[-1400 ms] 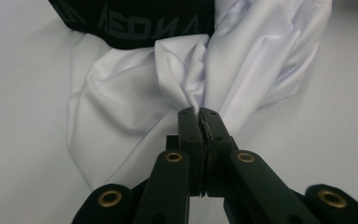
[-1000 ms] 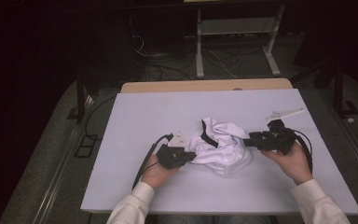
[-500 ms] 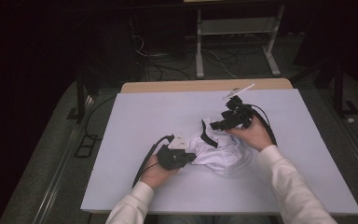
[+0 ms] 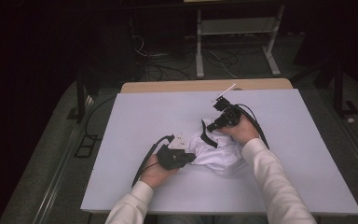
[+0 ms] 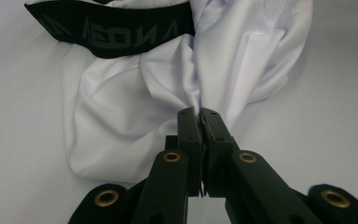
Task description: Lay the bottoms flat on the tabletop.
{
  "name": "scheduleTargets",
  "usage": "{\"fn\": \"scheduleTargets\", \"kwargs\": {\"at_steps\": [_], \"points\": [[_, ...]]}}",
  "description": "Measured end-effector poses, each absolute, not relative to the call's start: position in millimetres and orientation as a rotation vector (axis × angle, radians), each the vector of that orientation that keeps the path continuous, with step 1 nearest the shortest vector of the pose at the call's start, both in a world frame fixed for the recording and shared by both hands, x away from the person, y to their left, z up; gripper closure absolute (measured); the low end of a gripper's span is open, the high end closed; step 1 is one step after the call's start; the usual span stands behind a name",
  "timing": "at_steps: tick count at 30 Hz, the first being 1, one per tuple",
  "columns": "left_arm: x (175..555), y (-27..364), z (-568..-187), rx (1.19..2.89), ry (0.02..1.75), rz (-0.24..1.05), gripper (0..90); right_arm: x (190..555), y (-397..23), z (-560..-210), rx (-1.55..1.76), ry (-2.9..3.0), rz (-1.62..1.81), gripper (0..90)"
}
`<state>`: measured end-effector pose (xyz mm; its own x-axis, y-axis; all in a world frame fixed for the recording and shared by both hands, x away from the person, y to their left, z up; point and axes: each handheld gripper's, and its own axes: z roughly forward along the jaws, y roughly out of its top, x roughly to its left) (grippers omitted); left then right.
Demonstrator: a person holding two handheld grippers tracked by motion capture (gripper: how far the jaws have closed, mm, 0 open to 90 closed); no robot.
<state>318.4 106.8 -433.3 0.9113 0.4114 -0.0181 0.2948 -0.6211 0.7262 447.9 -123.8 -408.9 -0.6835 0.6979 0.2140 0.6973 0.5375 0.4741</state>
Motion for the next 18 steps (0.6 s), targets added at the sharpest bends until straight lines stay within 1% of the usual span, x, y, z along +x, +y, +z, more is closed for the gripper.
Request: {"fn": "scheduleTargets", "kwargs": {"at_steps": [1,2,3,5,7,8,11,14,15,18], "points": [[319,107,-434,2.28,0.503,0.191,86.8,448,-124,-409,1.249,2.754,0.848,50.7],[319,107,-434,2.281,0.503,0.192,86.8,448,-125,-409,1.253,2.758,0.857,59.9],[319,107,-434,2.283,0.504,0.193,86.8,449,-130,-408,1.27,2.773,0.879,74.4],[320,108,-433,2.28,0.506,0.204,86.8,449,-134,-404,1.283,2.756,0.877,81.3],[320,109,-433,2.275,0.509,0.205,86.8,450,-138,-402,1.289,2.739,0.891,82.9],[321,111,-433,2.274,0.512,0.21,86.9,451,-149,-393,1.329,2.68,0.943,84.0],[324,116,-431,2.268,0.529,0.233,86.8,452,-166,-381,1.375,2.593,1.011,85.2],[326,120,-429,2.251,0.549,0.24,86.9,452,-179,-372,1.407,2.537,1.062,85.4],[327,123,-428,2.25,0.552,0.249,86.8,452,-192,-363,1.439,2.483,1.106,85.4],[329,131,-424,2.222,0.58,0.277,86.9,451,-202,-358,1.473,2.446,1.144,85.9]]}}
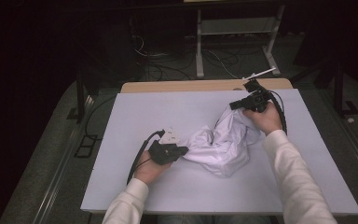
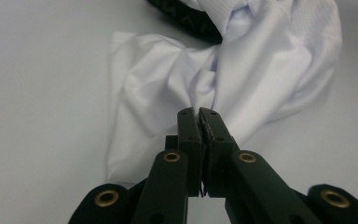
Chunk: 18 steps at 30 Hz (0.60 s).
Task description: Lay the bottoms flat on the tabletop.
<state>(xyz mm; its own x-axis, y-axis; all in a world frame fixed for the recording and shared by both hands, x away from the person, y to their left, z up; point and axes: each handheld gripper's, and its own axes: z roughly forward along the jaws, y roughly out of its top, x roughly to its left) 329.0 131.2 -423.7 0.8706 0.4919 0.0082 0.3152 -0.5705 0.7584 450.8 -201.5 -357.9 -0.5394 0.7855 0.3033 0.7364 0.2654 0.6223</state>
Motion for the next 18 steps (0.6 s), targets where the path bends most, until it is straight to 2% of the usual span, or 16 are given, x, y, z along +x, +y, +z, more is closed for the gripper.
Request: {"fn": "scheduleTargets", "kwargs": {"at_steps": [10,18], "points": [[342,160,-400,2.096,0.706,0.403,87.3,451,-223,-332,1.542,2.353,1.189,86.7],[361,176,-370,2.125,0.749,0.489,87.7,452,-217,-305,1.505,2.296,1.229,86.8]]}}
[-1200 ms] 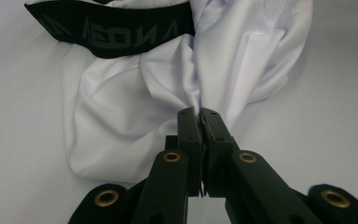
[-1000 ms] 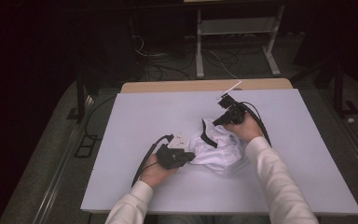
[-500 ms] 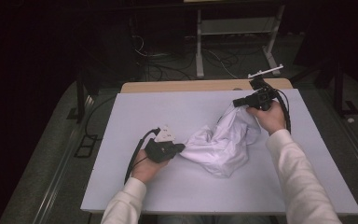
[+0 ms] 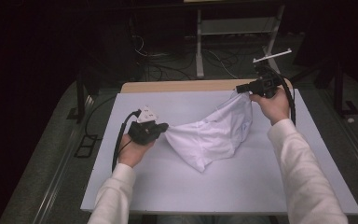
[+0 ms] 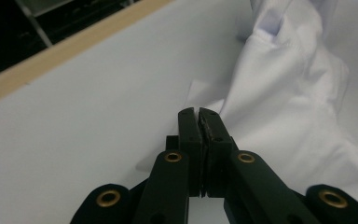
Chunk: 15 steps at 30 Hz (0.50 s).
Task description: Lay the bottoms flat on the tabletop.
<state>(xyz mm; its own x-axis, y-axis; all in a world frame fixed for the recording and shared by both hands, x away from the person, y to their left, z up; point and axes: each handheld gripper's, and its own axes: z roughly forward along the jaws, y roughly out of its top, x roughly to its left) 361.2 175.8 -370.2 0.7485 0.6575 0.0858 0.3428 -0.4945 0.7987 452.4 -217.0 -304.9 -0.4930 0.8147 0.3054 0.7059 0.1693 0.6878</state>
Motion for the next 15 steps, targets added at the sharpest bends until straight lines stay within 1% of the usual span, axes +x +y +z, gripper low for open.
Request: {"fn": "scheduleTargets", "kwargs": {"at_steps": [3,8,9,11,12,13,14,15], "points": [[367,179,-344,2.115,0.737,0.548,87.7,451,-213,-295,1.487,2.279,1.251,86.9],[362,184,-329,2.085,0.729,0.567,87.7,445,-219,-286,1.472,2.259,1.287,86.9],[353,184,-333,2.097,0.714,0.555,87.8,436,-225,-287,1.485,2.231,1.332,86.9],[347,184,-340,2.109,0.697,0.537,87.9,432,-228,-289,1.492,2.22,1.352,87.0],[341,184,-345,2.131,0.681,0.522,88.0,423,-231,-296,1.497,2.215,1.379,87.0],[330,184,-357,2.183,0.66,0.497,88.0,407,-236,-311,1.501,2.226,1.388,87.0],[330,184,-357,2.183,0.66,0.497,88.0,407,-236,-311,1.501,2.226,1.388,87.0],[323,183,-365,2.214,0.649,0.465,88.0,401,-237,-318,1.505,2.233,1.385,87.0]]}}
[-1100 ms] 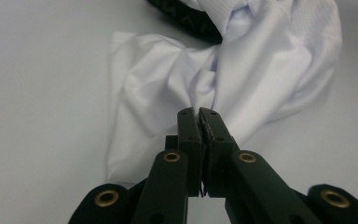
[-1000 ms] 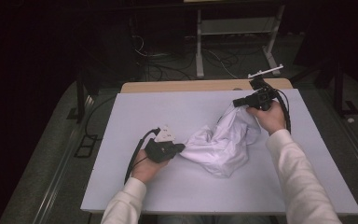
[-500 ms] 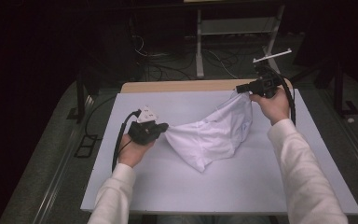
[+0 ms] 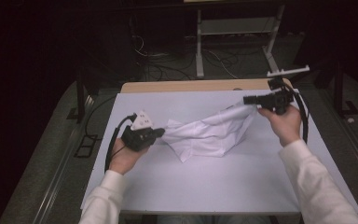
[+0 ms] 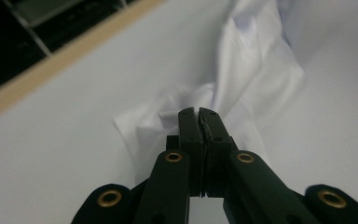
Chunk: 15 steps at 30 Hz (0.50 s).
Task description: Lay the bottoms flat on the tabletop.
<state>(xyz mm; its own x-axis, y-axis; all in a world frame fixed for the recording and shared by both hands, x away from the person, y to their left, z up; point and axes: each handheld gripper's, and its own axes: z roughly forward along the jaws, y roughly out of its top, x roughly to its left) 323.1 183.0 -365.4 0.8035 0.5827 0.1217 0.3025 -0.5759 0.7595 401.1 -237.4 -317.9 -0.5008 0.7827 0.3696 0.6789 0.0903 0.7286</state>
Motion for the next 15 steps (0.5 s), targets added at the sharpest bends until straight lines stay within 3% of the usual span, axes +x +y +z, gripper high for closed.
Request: {"fn": "scheduleTargets", "kwargs": {"at_steps": [1,3,4,8,15], "points": [[313,182,-377,2.262,0.636,0.423,88.1,383,-244,-341,1.525,2.259,1.374,87.0],[309,181,-383,2.29,0.625,0.397,88.0,376,-247,-349,1.536,2.265,1.377,87.0],[300,179,-394,2.33,0.615,0.351,88.0,359,-253,-375,1.586,2.3,1.419,87.0],[288,170,-409,2.392,0.591,0.277,88.0,333,-256,-408,1.609,2.385,1.368,87.0],[271,142,-422,2.497,0.48,0.182,87.9,307,-259,-440,1.625,2.484,1.275,86.9]]}}
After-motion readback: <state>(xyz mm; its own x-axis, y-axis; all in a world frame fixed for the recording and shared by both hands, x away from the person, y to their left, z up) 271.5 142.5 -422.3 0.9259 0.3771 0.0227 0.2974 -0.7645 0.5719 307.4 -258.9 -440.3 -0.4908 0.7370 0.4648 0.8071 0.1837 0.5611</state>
